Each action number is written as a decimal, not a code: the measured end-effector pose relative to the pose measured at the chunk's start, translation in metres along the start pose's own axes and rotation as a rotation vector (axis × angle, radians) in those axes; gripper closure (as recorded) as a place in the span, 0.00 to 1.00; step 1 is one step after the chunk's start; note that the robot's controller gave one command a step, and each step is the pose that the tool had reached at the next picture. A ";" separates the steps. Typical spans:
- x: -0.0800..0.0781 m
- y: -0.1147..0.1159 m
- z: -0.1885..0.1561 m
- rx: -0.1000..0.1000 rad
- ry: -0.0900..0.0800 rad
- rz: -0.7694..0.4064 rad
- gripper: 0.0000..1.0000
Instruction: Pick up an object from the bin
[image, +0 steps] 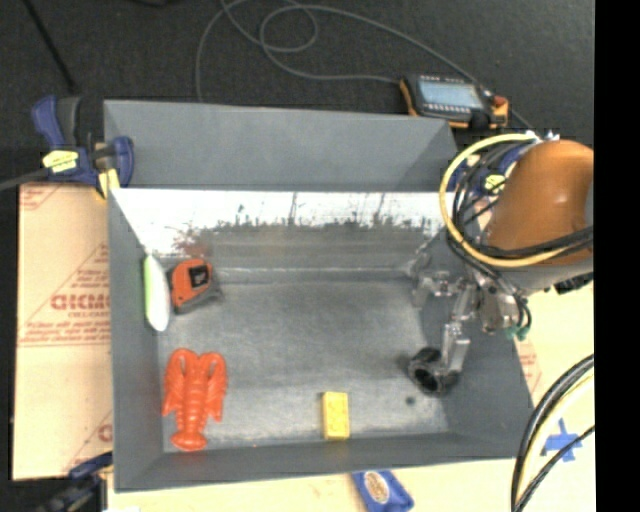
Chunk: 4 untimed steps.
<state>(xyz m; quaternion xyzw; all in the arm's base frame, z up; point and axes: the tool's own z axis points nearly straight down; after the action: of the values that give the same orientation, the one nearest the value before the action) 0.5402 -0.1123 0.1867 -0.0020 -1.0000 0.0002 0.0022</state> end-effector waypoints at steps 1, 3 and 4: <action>0.000 0.000 -0.002 0.000 -0.002 -0.001 0.00; 0.021 -0.009 0.043 0.003 -0.014 -0.202 0.00; 0.033 -0.013 0.073 0.000 -0.003 -0.407 0.00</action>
Offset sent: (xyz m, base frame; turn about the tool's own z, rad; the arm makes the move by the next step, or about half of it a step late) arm 0.0000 -0.0184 -0.0080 -0.0792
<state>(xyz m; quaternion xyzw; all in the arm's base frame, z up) 0.5065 -0.1252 0.1140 0.2001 -0.9798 -0.0004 0.0009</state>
